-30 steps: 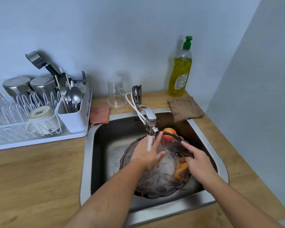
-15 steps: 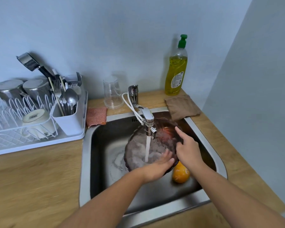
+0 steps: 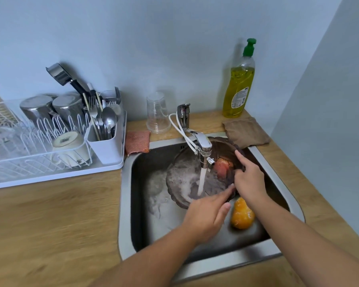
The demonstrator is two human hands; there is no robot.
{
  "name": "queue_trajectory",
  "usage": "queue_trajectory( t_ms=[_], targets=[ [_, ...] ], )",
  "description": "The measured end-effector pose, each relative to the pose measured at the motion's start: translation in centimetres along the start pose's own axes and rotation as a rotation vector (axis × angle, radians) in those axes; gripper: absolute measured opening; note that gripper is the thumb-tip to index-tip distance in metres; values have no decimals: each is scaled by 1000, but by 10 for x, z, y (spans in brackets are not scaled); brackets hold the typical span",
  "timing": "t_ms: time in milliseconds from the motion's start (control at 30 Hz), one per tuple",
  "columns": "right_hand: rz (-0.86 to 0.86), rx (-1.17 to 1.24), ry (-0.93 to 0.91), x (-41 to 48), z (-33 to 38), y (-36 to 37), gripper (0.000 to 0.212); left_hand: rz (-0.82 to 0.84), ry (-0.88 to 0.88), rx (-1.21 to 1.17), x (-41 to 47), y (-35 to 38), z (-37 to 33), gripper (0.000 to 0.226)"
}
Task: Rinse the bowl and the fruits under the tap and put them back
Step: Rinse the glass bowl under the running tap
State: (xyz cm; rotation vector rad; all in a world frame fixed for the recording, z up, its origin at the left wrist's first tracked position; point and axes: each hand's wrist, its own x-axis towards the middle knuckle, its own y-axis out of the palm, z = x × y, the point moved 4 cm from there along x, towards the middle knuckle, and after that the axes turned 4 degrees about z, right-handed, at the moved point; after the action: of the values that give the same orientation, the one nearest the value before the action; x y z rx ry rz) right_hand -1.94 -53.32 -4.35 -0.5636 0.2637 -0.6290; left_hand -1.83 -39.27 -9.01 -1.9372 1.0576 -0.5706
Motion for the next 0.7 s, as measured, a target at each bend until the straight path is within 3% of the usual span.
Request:
queue_trajectory(
  t_ms=[133, 200, 267, 333, 567, 700],
  targets=[
    [24, -6, -43, 2, 2, -7, 59, 5, -84, 107, -11, -4, 44, 69],
    [41, -7, -34, 2, 0, -11, 61, -14, -301, 162, -11, -9, 83, 65],
    [62, -5, -21, -2, -4, -12, 62, 1, -566, 60, -8, -14, 110, 64],
    [97, -19, -15, -9, -8, -11, 60, 27, -705, -63, 0, -18, 119, 74],
    [231, 47, 13, -41, -20, 7, 57, 31, -514, 201, 49, -18, 83, 75],
    [227, 74, 42, -39, -30, -6, 57, 32, -794, 139, 33, -27, 115, 75]
  ],
)
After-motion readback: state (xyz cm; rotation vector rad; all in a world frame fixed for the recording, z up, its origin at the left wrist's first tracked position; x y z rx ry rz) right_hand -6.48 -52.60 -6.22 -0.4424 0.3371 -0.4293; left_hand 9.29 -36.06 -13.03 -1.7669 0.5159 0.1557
